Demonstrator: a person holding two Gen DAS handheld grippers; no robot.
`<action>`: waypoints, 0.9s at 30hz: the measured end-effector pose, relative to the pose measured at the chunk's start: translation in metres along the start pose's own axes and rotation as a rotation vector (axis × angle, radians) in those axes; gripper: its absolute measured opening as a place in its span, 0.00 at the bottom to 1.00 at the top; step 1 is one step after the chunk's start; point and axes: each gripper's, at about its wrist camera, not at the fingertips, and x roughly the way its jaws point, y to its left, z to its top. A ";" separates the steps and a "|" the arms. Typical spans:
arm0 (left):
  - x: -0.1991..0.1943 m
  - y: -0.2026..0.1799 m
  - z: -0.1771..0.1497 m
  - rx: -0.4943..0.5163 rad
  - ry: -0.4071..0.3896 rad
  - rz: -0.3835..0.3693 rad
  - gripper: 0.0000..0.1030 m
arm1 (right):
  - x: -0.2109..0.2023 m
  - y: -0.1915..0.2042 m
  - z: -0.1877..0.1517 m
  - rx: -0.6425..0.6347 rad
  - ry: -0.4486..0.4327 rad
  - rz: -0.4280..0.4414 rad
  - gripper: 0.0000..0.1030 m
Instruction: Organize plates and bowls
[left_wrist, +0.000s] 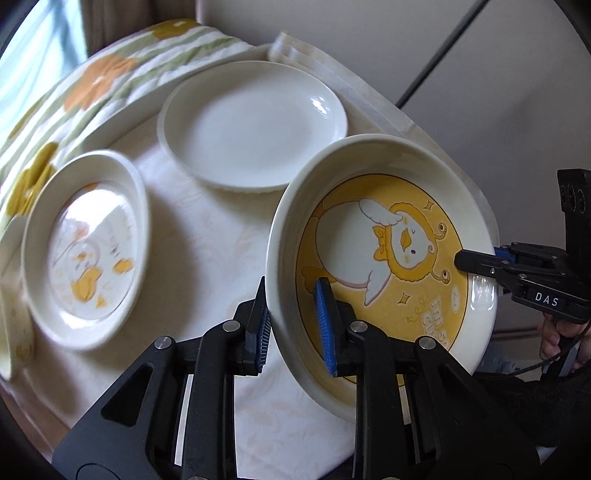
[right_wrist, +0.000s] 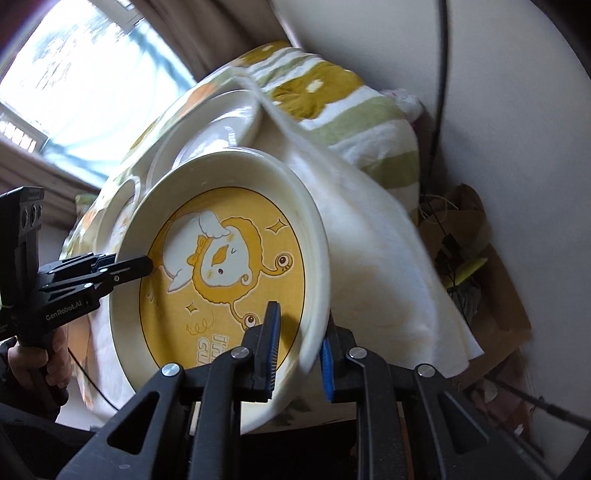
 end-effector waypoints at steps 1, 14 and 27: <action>-0.009 0.004 -0.007 -0.023 -0.013 0.008 0.19 | 0.000 0.006 0.002 -0.023 0.004 0.005 0.17; -0.083 0.089 -0.128 -0.354 -0.067 0.143 0.19 | 0.046 0.132 0.001 -0.350 0.134 0.161 0.17; -0.077 0.158 -0.228 -0.574 -0.053 0.186 0.19 | 0.122 0.223 -0.049 -0.535 0.256 0.179 0.17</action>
